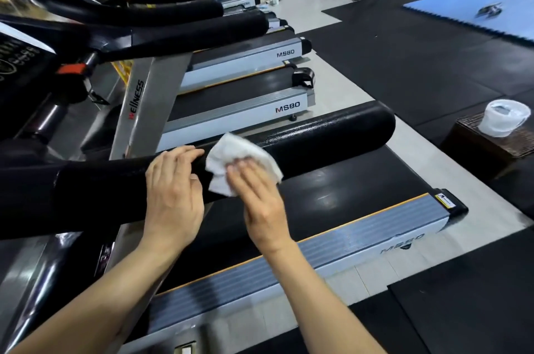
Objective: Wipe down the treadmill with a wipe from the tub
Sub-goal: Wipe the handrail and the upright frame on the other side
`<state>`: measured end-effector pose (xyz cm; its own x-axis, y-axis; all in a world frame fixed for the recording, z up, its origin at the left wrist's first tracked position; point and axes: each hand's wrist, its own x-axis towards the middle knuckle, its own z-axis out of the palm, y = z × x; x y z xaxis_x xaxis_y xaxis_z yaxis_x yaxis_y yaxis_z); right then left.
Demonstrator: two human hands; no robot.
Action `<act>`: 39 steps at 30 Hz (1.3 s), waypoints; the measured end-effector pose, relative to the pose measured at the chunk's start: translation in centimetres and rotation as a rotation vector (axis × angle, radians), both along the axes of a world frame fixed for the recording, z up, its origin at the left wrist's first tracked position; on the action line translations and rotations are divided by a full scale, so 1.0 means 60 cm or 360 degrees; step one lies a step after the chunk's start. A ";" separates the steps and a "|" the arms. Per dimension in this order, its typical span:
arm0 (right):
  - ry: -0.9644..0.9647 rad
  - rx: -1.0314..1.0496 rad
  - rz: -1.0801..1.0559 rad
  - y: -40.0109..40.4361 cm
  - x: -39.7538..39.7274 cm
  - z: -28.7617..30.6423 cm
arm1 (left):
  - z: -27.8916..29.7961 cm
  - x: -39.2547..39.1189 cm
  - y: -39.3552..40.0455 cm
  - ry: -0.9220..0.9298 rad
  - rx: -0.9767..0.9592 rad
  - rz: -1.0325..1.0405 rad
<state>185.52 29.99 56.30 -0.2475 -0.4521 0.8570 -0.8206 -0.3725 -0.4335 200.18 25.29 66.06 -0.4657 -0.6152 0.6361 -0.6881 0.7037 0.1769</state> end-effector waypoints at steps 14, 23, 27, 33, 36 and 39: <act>-0.0655 0.0093 -0.0532 0.111 -0.074 -0.032 | -0.002 -0.008 0.008 0.0008 0.0026 0.0051; 0.0094 0.0253 -0.0214 0.025 -0.073 0.119 | 0.003 -0.023 0.018 -0.0042 0.0034 0.0091; 0.0229 0.0305 -0.0084 0.013 -0.100 0.099 | 0.001 -0.048 0.027 -0.0170 0.0020 -0.0032; -0.0095 0.0379 -0.0491 0.024 -0.329 0.083 | -0.003 -0.115 0.036 -0.0370 0.0014 -0.0233; -0.0771 0.0404 -0.0649 0.040 -0.412 0.079 | -0.001 -0.146 0.036 -0.0466 -0.0014 -0.0293; -0.1098 0.0273 -0.0742 0.034 -0.397 0.066 | -0.002 -0.165 0.035 -0.0526 -0.0026 -0.0305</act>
<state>161.69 32.05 60.26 -0.8828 -0.2838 0.3744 -0.4048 0.0548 -0.9128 190.26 27.40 65.97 -0.7529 -0.4882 0.4414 -0.5618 0.8260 -0.0447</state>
